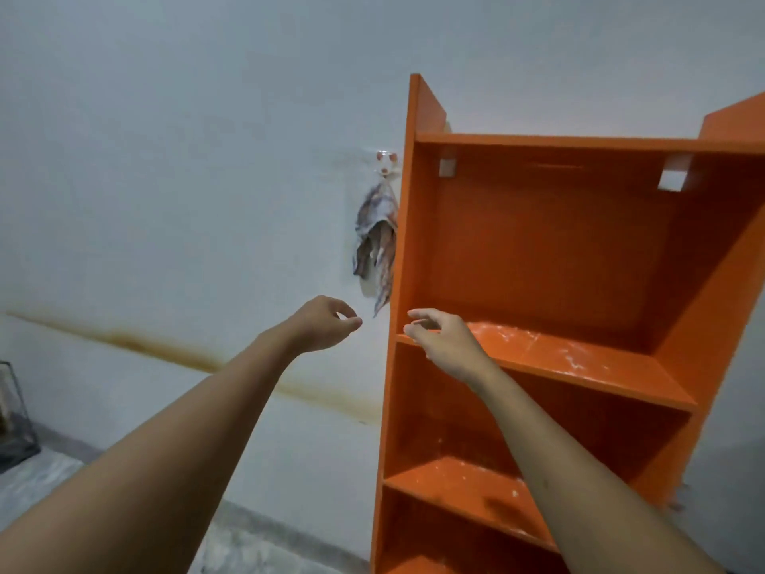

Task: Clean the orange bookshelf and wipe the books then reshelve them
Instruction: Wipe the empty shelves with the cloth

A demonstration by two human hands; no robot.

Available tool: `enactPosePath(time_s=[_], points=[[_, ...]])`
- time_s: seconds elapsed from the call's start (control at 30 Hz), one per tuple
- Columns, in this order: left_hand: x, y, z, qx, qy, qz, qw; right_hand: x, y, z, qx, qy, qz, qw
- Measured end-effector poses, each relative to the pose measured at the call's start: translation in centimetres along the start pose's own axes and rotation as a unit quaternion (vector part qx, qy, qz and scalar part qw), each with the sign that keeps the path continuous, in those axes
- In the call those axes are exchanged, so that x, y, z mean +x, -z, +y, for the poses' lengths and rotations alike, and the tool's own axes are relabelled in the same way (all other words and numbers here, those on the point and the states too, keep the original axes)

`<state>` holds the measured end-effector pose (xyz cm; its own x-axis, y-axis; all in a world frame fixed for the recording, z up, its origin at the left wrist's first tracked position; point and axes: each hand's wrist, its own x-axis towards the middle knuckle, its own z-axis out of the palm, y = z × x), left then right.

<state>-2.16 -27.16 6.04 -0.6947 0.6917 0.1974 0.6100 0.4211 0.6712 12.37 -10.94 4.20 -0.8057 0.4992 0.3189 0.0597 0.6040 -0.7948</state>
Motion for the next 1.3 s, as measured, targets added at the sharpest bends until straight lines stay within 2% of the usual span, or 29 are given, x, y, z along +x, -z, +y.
enactPosePath(time_s=[0.13, 0.3, 0.4, 0.57, 0.67, 0.73, 0.93, 1.07, 1.17, 1.3], points=[[5.1, 4.6, -0.9, -0.019, -0.011, 0.021, 1.0, 5.9, -2.4, -3.8, 0.016, 0.04, 0.026, 0.999], [14.1, 9.3, -1.9, -0.033, -0.058, 0.072, 0.995, 14.4, -6.8, -6.1, 0.012, 0.033, 0.077, 0.996], [19.5, 11.2, -2.6, -0.066, -0.07, 0.089, 0.991, 20.1, -9.1, -6.6, 0.011, -0.006, 0.139, 0.99], [27.5, 12.2, -2.8, -0.096, -0.094, 0.057, 0.989, 29.2, -9.4, -6.3, 0.071, -0.118, 0.244, 0.96], [31.6, 11.9, -2.7, -0.132, -0.105, 0.033, 0.985, 33.6, -8.8, -5.5, 0.037, -0.188, 0.274, 0.943], [33.6, 11.5, -2.4, -0.162, -0.1, 0.002, 0.982, 35.6, -8.1, -5.2, 0.016, -0.201, 0.277, 0.939], [35.9, 11.0, -1.2, -0.264, -0.087, -0.048, 0.959, 38.7, -7.3, -5.5, -0.024, -0.192, 0.241, 0.951], [36.3, 10.0, -1.0, -0.305, -0.071, -0.105, 0.944, 39.9, -7.1, -5.5, -0.037, -0.18, 0.255, 0.949], [36.3, 9.7, -0.5, -0.367, -0.063, -0.115, 0.921, 40.3, -7.0, -5.9, -0.024, -0.123, 0.298, 0.946], [37.0, 10.2, 0.3, -0.443, -0.068, -0.062, 0.892, 40.0, -7.3, -7.3, -0.017, 0.009, 0.357, 0.934]])
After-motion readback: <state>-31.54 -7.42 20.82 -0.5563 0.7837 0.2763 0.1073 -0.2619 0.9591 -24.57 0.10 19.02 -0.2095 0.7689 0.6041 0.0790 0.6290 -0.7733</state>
